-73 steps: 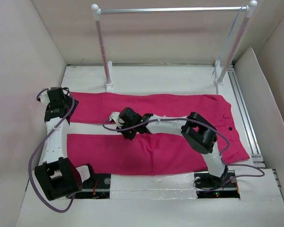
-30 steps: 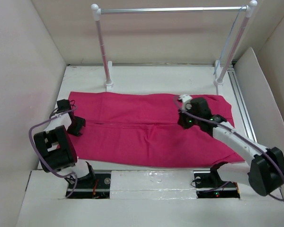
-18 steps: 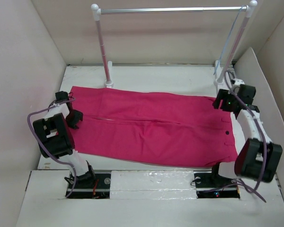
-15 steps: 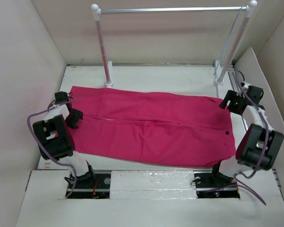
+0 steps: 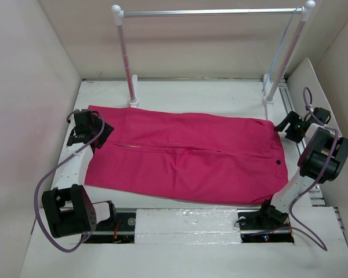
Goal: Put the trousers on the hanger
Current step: Flatten out the trousers at the center of the board.
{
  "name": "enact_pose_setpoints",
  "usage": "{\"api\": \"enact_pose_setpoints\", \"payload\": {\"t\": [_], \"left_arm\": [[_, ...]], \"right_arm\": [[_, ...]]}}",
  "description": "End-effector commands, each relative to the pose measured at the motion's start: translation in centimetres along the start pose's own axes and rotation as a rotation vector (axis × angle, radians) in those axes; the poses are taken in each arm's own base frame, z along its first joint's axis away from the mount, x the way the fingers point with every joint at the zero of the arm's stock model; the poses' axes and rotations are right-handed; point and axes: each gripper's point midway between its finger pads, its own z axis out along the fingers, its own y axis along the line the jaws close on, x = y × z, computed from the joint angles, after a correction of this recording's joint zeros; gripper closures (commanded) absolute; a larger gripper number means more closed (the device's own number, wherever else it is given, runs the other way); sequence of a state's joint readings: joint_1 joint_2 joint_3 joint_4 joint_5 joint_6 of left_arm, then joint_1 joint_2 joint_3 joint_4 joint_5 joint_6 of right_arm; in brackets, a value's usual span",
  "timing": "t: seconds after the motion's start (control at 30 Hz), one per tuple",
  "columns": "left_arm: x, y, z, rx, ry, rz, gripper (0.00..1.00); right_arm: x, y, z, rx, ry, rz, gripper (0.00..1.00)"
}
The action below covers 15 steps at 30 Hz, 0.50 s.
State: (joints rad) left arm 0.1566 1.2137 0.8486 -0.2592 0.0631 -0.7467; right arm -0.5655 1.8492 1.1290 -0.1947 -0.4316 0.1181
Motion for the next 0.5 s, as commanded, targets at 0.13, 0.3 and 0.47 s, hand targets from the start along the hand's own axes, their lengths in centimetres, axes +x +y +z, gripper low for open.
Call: {"api": "enact_pose_setpoints", "payload": {"t": [0.13, 0.3, 0.47], "left_arm": [[1.5, 2.1, 1.4, -0.039, 0.030, 0.027, 0.47], [1.7, 3.4, 2.6, -0.095, 0.027, 0.025, 0.47], [2.1, 5.2, 4.3, -0.178, 0.035, 0.024, 0.47]], "right_arm": [[-1.3, 4.0, -0.1, -0.290, -0.120, 0.108, 0.61], [-4.3, 4.6, -1.4, -0.299, -0.169, 0.088, 0.92], [-8.0, 5.0, -2.7, -0.269, -0.221, 0.032, 1.00]]}}
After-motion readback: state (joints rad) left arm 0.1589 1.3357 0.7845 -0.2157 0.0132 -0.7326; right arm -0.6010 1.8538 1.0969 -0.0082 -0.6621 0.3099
